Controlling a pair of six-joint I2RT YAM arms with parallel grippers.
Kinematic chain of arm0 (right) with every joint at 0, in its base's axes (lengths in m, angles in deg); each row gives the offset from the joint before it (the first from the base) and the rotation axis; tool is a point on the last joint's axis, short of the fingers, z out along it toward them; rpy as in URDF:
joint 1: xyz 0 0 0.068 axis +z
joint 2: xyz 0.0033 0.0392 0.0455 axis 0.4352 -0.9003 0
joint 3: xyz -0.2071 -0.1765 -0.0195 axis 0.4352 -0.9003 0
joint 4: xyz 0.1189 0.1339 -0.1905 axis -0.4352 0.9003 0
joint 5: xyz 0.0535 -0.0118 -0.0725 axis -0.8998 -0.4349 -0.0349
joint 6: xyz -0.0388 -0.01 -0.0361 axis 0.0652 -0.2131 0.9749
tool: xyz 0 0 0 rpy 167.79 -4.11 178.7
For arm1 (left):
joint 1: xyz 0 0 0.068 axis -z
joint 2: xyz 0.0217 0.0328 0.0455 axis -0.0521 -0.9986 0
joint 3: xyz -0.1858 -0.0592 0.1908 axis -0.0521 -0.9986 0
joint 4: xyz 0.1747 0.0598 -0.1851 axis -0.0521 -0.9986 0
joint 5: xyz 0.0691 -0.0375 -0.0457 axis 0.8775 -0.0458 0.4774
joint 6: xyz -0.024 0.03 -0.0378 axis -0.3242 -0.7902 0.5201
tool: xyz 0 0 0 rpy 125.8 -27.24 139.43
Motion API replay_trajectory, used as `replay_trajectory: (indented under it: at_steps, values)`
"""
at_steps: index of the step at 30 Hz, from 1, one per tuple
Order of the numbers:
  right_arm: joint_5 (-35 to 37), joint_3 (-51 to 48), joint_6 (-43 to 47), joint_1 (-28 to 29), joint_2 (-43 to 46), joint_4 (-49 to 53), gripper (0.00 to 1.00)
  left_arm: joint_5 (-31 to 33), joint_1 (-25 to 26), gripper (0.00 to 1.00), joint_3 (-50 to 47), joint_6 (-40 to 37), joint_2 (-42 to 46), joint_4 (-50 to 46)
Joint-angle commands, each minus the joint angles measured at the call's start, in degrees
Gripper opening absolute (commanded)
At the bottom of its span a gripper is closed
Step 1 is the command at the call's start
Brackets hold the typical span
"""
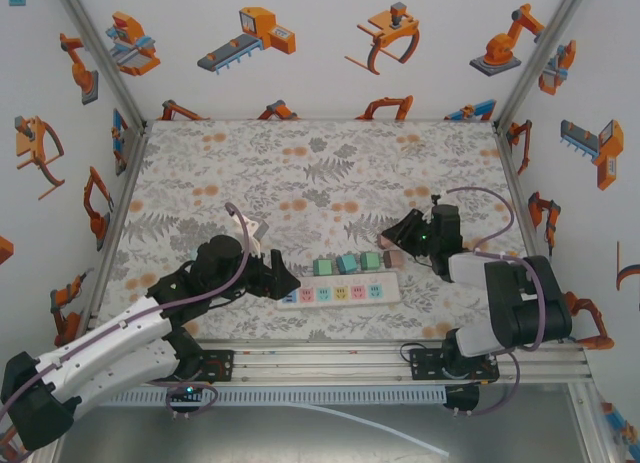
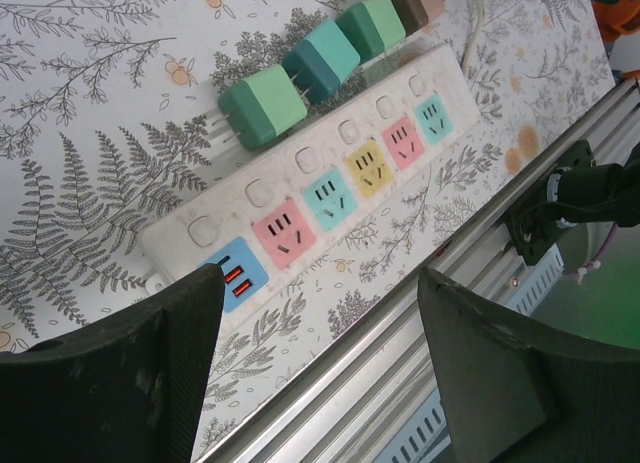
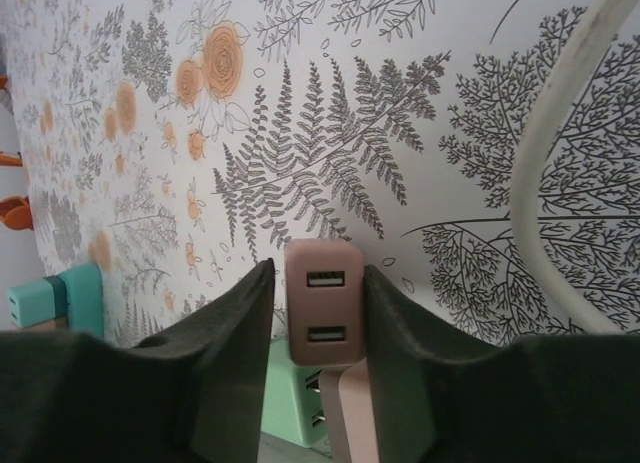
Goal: Pull the plug off the socket
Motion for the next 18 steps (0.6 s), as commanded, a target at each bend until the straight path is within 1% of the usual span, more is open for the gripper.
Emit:
replay_trajectory:
  at_steps: [1,3,6,9,14,18]
  values:
    - [2.78,0.69,-0.09,-0.36,0.19,1.49,0.48,0.60,0.20,0.73,1.72,-1.41,0.46,-0.55]
    - [3.99,0.60,0.35,-0.40,1.67,3.61,0.51,1.77,0.14,0.73,1.76,-1.01,0.45,-1.45]
    - [6.28,1.18,1.64,-0.36,5.77,8.45,0.57,5.89,0.14,0.73,3.26,-0.46,-0.04,-5.78]
    - [8.09,2.51,4.27,-0.40,12.28,14.18,0.68,10.12,0.14,0.75,4.71,0.41,-0.13,-10.20]
    - [7.01,5.33,8.88,-0.27,22.23,20.74,0.69,13.40,-0.19,0.77,6.88,1.10,-0.26,-14.72]
    - [3.63,7.43,11.76,1.93,28.00,21.08,0.68,16.33,-2.04,0.79,11.22,0.43,-1.11,-20.71]
